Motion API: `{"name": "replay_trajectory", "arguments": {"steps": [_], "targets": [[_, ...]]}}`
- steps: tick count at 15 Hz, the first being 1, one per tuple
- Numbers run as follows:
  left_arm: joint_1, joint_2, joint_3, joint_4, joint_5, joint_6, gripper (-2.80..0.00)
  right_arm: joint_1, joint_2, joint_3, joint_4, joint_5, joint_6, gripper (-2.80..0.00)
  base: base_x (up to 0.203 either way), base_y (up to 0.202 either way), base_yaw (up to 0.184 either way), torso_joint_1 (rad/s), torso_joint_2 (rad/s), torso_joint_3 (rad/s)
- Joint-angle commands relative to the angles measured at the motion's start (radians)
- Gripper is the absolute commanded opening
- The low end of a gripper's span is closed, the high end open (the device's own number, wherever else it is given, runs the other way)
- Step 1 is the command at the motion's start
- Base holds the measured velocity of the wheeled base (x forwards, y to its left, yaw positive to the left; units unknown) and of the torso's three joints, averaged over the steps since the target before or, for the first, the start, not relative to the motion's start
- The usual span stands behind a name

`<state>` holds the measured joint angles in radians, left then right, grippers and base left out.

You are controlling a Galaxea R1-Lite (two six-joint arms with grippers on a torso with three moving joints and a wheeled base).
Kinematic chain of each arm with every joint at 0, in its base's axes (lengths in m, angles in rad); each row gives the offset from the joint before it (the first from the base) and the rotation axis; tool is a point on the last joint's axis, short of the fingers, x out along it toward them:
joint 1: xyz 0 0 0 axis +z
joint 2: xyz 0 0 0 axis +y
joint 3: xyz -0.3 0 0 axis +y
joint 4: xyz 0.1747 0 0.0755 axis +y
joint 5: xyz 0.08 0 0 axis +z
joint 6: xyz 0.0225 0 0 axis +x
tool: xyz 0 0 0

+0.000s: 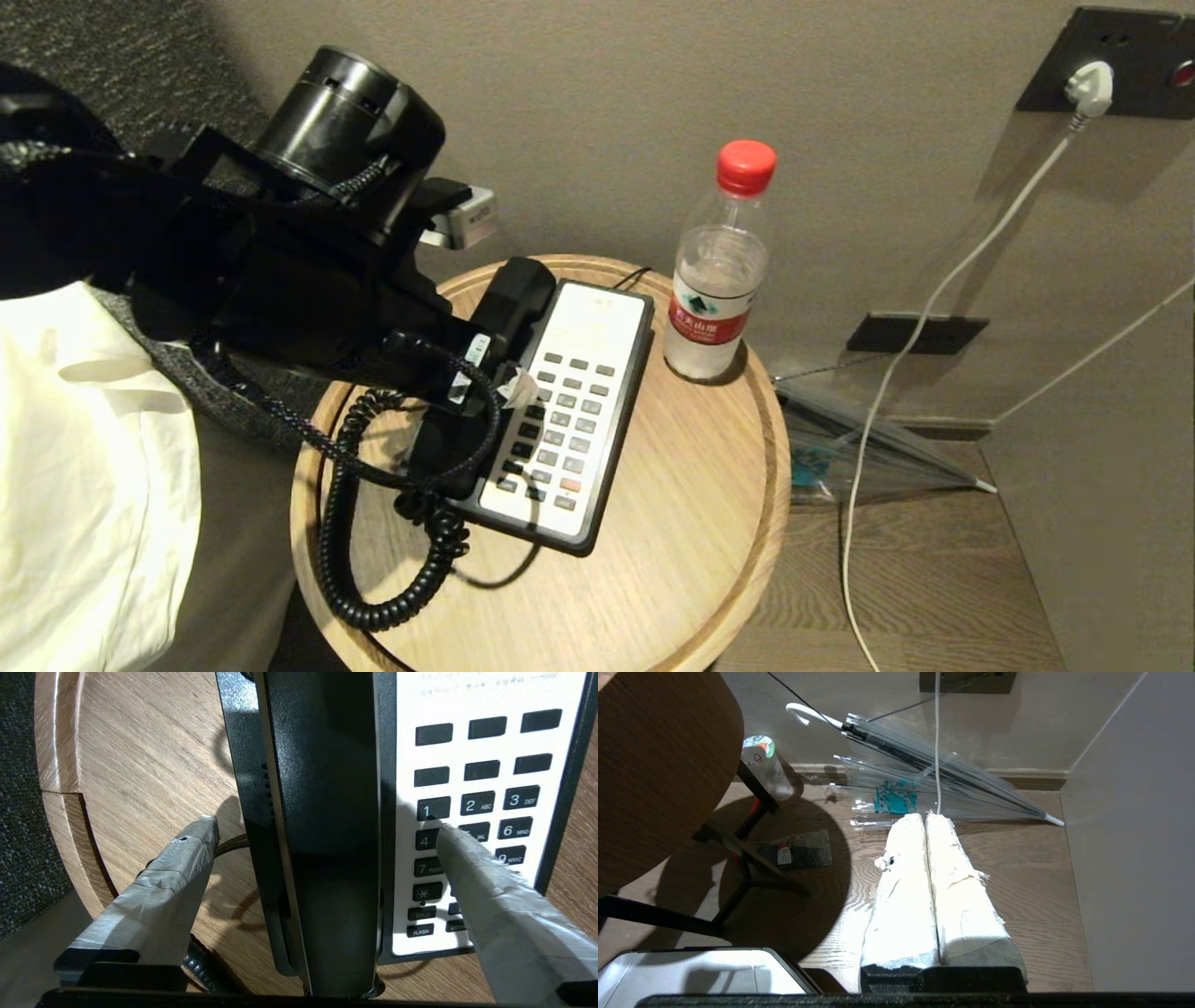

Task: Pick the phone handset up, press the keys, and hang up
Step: Pick up the desk phone handset

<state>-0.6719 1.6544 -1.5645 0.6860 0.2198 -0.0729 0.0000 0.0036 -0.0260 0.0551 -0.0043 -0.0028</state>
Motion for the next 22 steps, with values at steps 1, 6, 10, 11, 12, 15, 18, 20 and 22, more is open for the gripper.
{"name": "replay_trajectory", "arguments": {"steps": [1,6,10,11,12,15,18,20,22], "targets": [[0.005,0.008,-0.002,0.004,0.001,-0.005,-2.8,0.0,-0.001,-0.002,0.0,0.0,0.0,-2.8,0.0,0.0,0.0,0.0,0.0,0.0],[0.008,0.013,0.007,0.0,0.001,-0.013,-2.8,0.0,-0.001,-0.002,0.0,0.0,0.0,-2.8,0.0,0.0,0.0,0.0,0.0,0.0],[0.007,0.0,0.007,0.0,0.001,-0.014,-2.8,0.0,-0.001,-0.001,0.0,0.0,0.0,-2.8,0.0,0.0,0.0,0.0,0.0,0.0],[0.007,-0.002,0.007,0.0,0.001,-0.016,-2.8,0.0,-0.001,0.0,0.0,0.0,0.0,-2.8,0.0,0.0,0.0,0.0,0.0,0.0],[0.006,-0.004,0.007,0.0,0.001,-0.016,-2.8,0.0,-0.001,0.0,0.0,0.0,0.0,-2.8,0.0,0.0,0.0,0.0,0.0,0.0],[0.006,-0.033,0.003,0.0,0.0,-0.021,-2.8,0.0,-0.001,-0.002,0.0,0.0,0.0,-2.8,0.0,0.0,0.0,0.0,0.0,0.0],[0.005,-0.07,0.0,0.0,0.0,-0.03,-2.8,0.0,-0.001,0.0,0.0,0.0,0.0,-2.8,0.0,0.0,0.0,0.0,0.0,0.0],[0.005,-0.132,0.003,0.0,-0.003,-0.046,-2.8,0.0,0.001,-0.002,0.0,0.0,0.0,-2.8,0.0,0.0,0.0,0.0,0.0,0.0],[0.006,-0.197,0.011,-0.001,-0.008,-0.062,-2.8,0.0,-0.001,-0.001,0.0,0.0,0.0,-2.8,0.0,0.0,0.0,0.0,0.0,0.0]]}}
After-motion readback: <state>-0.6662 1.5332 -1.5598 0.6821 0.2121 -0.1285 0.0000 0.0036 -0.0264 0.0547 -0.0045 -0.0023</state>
